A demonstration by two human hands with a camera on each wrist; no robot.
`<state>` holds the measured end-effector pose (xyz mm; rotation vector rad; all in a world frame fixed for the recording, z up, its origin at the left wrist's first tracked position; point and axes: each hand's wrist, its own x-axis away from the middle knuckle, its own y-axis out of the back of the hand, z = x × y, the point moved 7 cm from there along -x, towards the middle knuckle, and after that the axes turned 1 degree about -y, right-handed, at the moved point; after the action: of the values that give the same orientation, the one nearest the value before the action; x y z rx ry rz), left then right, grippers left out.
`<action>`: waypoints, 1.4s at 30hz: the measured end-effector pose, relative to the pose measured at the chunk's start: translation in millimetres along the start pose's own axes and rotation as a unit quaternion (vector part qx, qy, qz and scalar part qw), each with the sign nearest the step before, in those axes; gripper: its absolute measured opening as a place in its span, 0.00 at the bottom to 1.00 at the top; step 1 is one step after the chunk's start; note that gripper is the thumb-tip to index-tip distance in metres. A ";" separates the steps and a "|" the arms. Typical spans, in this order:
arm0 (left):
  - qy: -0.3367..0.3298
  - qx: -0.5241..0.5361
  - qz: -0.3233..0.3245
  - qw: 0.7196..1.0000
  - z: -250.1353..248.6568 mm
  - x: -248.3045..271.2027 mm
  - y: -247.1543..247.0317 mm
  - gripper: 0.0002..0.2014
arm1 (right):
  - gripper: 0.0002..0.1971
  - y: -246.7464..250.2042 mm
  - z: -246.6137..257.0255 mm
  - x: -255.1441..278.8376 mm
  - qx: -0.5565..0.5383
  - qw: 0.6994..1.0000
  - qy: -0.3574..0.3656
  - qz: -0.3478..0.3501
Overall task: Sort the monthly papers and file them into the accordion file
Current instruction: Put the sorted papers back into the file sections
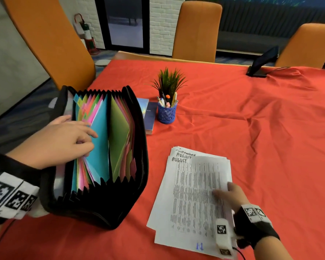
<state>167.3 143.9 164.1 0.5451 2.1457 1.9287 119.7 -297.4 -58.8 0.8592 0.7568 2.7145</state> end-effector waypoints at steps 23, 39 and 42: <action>-0.058 0.008 -0.044 0.997 -20.9 -0.6 9.1 0.21 | 0.16 41.1 422.8 145.0 0.419 0.856 0.304 0.000; -0.094 0.018 -0.063 0.993 -17.3 -3.5 4.0 0.30 | 0.14 -82.2 501.1 107.0 0.584 0.728 0.347 -0.095; -0.079 0.023 -0.064 0.995 -14.7 0.7 4.2 0.24 | 0.11 -97.2 467.9 117.9 0.596 0.732 0.322 -0.068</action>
<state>161.5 131.1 170.1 0.5352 2.0773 1.7122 299.3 16.8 275.0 -0.1439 2.6772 2.0676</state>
